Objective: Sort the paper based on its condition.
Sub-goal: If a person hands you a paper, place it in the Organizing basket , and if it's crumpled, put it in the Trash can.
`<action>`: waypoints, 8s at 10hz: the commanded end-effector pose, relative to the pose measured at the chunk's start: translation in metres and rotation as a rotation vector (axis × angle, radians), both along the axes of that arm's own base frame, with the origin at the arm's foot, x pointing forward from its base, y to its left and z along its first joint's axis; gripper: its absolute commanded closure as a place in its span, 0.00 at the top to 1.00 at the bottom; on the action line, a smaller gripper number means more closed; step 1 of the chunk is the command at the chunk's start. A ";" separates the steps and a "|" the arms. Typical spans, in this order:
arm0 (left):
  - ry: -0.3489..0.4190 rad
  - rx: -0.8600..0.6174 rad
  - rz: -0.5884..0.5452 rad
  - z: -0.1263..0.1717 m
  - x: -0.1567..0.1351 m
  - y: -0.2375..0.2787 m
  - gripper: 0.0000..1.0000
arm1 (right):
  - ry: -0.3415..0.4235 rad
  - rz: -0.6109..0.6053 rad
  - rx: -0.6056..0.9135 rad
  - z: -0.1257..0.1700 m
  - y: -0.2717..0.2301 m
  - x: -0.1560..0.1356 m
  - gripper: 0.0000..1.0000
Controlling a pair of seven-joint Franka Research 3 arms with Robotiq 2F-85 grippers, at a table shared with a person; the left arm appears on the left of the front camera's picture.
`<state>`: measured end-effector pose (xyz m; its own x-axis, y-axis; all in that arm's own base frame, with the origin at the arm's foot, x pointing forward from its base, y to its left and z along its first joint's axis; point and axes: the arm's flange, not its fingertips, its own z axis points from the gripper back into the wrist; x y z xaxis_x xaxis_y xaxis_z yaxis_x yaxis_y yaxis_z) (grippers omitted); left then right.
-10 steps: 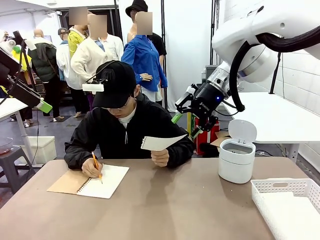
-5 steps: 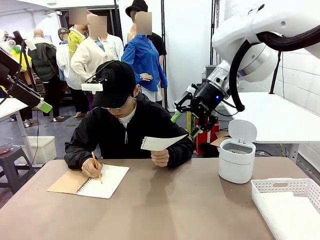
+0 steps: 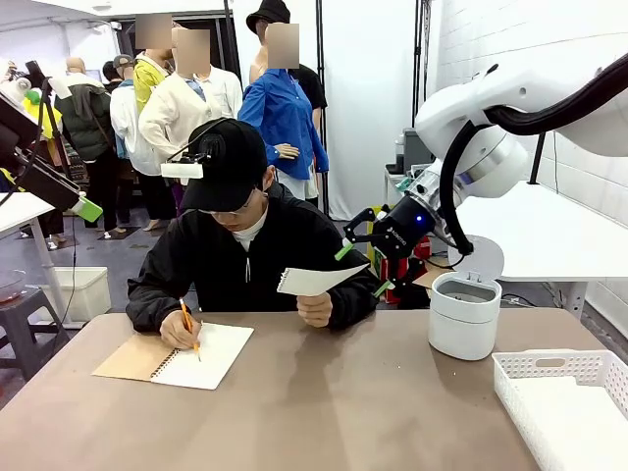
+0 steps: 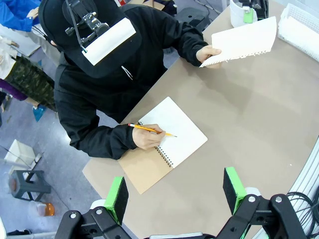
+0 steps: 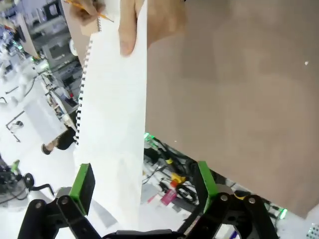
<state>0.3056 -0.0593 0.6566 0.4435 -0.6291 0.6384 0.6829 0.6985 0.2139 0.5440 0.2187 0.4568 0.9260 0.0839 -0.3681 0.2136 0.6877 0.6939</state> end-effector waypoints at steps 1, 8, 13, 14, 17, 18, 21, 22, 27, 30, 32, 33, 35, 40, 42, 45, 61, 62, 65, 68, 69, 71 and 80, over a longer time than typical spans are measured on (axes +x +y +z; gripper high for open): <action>0.000 -0.001 -0.001 0.000 0.000 0.000 1.00 | 0.100 -0.095 0.058 -0.006 0.007 0.007 1.00; 0.000 -0.001 -0.001 0.000 0.000 0.000 1.00 | 0.211 -0.152 0.130 -0.025 0.014 0.004 1.00; 0.000 -0.001 -0.001 0.000 0.000 0.000 1.00 | 0.243 -0.147 0.152 -0.027 0.016 0.004 1.00; 0.000 -0.001 -0.001 0.000 0.000 0.000 1.00 | 0.249 -0.147 0.157 -0.029 0.016 0.005 1.00; 0.000 -0.001 -0.001 0.000 0.000 0.000 1.00 | 0.255 -0.146 0.180 -0.031 0.016 0.004 1.00; 0.000 -0.001 -0.001 0.000 0.000 0.000 1.00 | 0.247 -0.146 0.184 -0.033 0.016 0.005 0.87; 0.000 -0.001 -0.001 0.000 0.000 0.000 1.00 | 0.265 -0.160 0.191 -0.043 0.015 0.008 0.32; 0.000 -0.001 -0.001 0.000 0.000 0.000 1.00 | 0.271 -0.162 0.188 -0.045 0.015 0.008 0.13; 0.000 -0.001 -0.001 0.000 0.000 0.000 1.00 | 0.276 -0.162 0.184 -0.048 0.016 0.009 0.00; 0.000 -0.001 -0.001 0.000 0.000 0.000 1.00 | 0.272 -0.154 0.191 -0.048 0.016 0.008 0.00; 0.000 -0.001 -0.001 0.000 0.000 0.000 1.00 | 0.268 -0.145 0.200 -0.048 0.015 0.007 0.00; 0.000 -0.001 -0.001 0.000 0.000 0.000 1.00 | 0.266 -0.144 0.200 -0.048 0.015 0.007 0.00; 0.000 -0.001 -0.001 0.000 0.000 0.000 1.00 | 0.256 -0.144 0.186 -0.046 0.016 0.006 0.00; 0.000 -0.001 -0.001 0.000 0.000 0.000 1.00 | 0.263 -0.147 0.157 -0.046 0.014 0.010 0.00; 0.000 -0.001 -0.001 0.000 0.000 0.000 1.00 | 0.263 -0.147 0.156 -0.046 0.014 0.010 0.00; 0.000 -0.001 -0.001 0.000 0.000 0.000 1.00 | 0.217 -0.089 0.178 -0.023 0.012 0.001 0.00; 0.000 -0.001 -0.001 0.000 0.000 0.000 1.00 | -0.813 0.136 -0.537 0.121 -0.169 -0.116 0.00; 0.000 -0.001 -0.001 0.000 0.000 0.000 1.00 | -0.807 0.141 -0.592 0.112 -0.180 -0.122 0.00; 0.000 -0.001 -0.001 0.000 0.000 0.000 1.00 | -0.689 0.226 -0.670 0.103 -0.196 -0.150 0.00; 0.000 -0.001 -0.001 0.000 0.000 0.000 1.00 | -0.689 0.238 -0.656 0.096 -0.200 -0.146 0.00; 0.000 -0.001 -0.001 0.000 0.000 0.000 1.00 | -0.689 0.238 -0.656 0.096 -0.200 -0.146 0.00; 0.000 -0.001 -0.001 0.000 0.000 0.000 1.00 | -0.689 0.238 -0.656 0.096 -0.200 -0.146 0.00; 0.000 -0.001 -0.001 0.000 0.000 0.000 1.00 | -0.640 0.152 -0.639 0.068 -0.223 -0.224 0.00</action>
<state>0.3056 -0.0594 0.6566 0.4435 -0.6293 0.6383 0.6831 0.6983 0.2139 0.3338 -0.0062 0.5356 0.9595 0.2023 0.1963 -0.2298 0.9646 0.1292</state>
